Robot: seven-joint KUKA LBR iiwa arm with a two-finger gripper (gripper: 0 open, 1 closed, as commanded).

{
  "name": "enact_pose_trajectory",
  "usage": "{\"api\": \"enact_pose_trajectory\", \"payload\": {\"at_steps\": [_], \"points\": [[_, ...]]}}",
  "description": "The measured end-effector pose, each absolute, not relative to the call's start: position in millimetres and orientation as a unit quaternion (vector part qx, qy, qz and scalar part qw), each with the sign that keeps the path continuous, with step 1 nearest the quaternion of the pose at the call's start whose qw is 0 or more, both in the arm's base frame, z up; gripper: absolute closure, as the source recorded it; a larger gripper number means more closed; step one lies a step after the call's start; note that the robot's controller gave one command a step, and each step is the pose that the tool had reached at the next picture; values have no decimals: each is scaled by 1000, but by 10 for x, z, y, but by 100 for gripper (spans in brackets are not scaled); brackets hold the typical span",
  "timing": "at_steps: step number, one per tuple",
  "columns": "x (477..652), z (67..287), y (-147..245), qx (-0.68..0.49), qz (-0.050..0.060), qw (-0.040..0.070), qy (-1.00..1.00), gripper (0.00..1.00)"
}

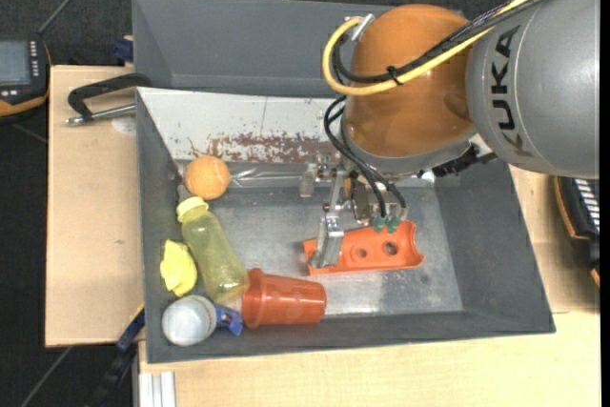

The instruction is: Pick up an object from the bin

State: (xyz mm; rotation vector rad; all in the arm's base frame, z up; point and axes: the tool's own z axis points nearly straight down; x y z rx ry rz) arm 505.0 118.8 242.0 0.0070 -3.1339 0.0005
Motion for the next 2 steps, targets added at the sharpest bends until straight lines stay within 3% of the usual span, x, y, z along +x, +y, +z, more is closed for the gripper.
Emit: {"api": "enact_pose_trajectory", "payload": {"at_steps": [1, 2], "points": [[5066, 2467, 1182, 1, -1, -1, -1000, 0], [5128, 2031, 941, -31, -1, -1, -1000, 0]]}}
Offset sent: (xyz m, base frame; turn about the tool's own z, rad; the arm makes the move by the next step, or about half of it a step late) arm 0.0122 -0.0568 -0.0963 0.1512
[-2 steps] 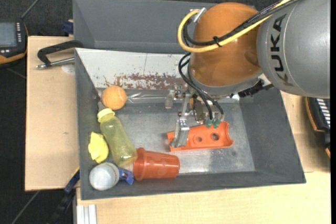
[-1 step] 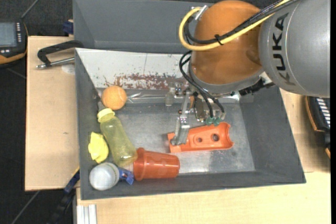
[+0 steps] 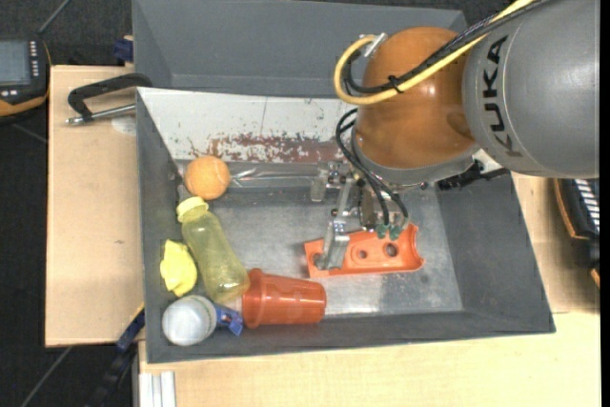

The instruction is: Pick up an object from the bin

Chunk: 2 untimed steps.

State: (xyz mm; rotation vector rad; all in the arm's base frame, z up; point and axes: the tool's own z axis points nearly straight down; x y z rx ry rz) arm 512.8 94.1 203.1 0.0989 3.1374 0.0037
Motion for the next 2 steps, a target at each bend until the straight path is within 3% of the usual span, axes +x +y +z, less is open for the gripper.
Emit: {"api": "enact_pose_trajectory", "payload": {"at_steps": [1, 2], "points": [[5178, 1860, 855, 41, 0, -2, 999, 0], [5313, 1815, 783, -61, 1, 2, 998, 0]]}}
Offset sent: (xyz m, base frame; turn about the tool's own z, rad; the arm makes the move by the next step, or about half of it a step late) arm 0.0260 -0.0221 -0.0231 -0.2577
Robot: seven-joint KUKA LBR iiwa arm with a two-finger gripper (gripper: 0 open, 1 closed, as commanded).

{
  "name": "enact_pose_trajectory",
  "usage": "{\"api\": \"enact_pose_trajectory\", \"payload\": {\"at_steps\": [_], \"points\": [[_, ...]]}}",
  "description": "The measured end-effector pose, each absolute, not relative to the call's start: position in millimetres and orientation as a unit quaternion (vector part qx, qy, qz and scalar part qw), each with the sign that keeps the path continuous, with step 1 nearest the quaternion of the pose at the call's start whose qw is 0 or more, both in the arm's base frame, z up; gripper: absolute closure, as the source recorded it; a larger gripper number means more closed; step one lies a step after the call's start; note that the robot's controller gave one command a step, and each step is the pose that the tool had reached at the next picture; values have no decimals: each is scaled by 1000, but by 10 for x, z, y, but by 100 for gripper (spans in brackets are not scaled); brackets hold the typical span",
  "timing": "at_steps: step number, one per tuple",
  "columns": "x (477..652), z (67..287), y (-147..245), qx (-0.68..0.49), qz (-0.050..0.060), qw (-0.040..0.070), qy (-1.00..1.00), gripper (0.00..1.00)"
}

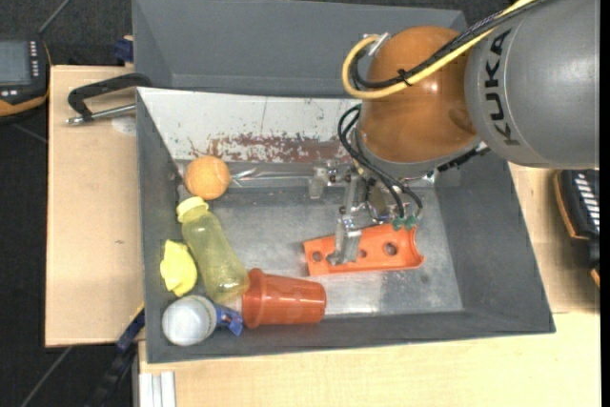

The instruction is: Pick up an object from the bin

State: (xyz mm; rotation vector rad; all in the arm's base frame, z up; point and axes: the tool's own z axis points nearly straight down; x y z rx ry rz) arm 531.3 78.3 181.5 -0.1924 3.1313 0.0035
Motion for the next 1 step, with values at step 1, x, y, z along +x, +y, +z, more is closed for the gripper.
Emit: {"api": "enact_pose_trajectory", "payload": {"at_steps": [1], "points": [[5314, 1546, 547, -70, 1, 2, 998, 0]]}}
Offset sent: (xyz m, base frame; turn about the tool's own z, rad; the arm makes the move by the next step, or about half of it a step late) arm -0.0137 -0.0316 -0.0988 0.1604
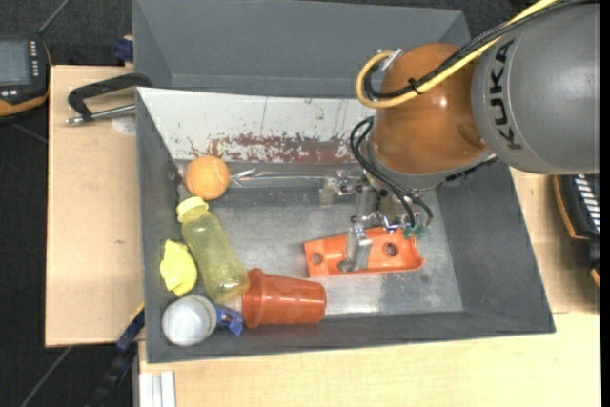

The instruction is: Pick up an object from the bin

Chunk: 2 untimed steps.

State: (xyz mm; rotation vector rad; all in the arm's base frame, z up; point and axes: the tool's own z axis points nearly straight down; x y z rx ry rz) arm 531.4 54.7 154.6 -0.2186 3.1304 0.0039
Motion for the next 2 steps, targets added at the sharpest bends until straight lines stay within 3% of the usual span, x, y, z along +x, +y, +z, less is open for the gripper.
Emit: {"api": "enact_pose_trajectory", "payload": {"at_steps": [1, 2], "points": [[5220, 941, 484, 20, 2, 4, 1000, 0], [5280, 705, 270, -169, 2, 4, 986, 100]]}}
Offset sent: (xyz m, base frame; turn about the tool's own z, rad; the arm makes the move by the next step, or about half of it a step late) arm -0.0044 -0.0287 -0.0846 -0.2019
